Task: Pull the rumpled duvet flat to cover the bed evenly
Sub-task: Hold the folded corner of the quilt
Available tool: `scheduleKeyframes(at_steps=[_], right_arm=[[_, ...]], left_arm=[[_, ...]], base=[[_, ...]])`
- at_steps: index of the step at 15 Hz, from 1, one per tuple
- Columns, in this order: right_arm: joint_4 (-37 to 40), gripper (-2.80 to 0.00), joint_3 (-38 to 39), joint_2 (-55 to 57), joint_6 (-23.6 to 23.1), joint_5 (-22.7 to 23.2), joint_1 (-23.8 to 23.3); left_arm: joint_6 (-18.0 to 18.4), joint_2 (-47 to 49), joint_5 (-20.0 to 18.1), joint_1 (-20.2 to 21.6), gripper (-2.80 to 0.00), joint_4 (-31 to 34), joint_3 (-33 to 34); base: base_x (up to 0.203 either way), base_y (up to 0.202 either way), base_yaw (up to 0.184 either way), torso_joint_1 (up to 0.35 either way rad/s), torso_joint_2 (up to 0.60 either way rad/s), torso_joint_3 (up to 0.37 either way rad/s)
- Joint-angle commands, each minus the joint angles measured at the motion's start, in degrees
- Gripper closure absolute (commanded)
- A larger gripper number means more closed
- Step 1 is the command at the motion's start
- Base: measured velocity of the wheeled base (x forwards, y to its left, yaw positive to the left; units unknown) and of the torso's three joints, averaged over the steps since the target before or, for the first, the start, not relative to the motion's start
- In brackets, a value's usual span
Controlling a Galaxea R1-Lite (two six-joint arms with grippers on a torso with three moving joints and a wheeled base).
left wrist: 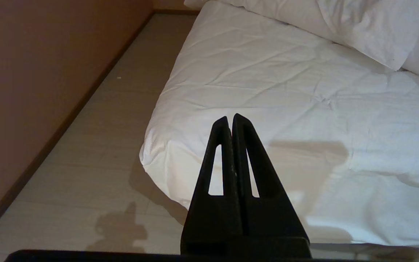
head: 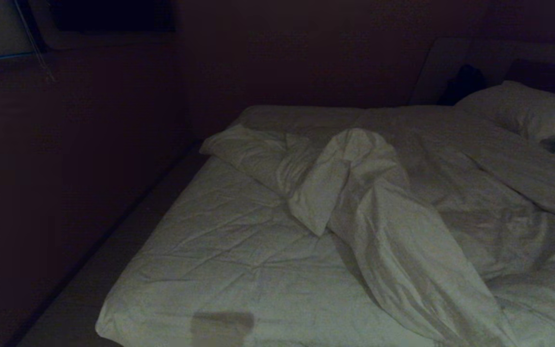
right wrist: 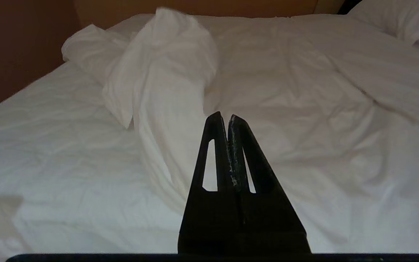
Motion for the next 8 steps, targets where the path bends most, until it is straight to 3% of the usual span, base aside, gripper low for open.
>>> scheduleKeyframes(at_steps=[1, 8], right_arm=[[0.01, 0.00, -4.01, 8.82, -0.09, -0.33, -0.17], [-0.16, 0.00, -14.26, 30.26, -2.60, -0.15, -0.01]], left_arm=[[-0.03, -0.02, 0.02, 0.01, 0.00, 0.03, 0.02], [-0.03, -0.02, 0.02, 0.01, 0.00, 0.03, 0.02]], base=[[0.000, 0.000, 0.000, 0.000, 0.00, 0.000], [0.000, 0.000, 0.000, 0.000, 0.00, 0.000]])
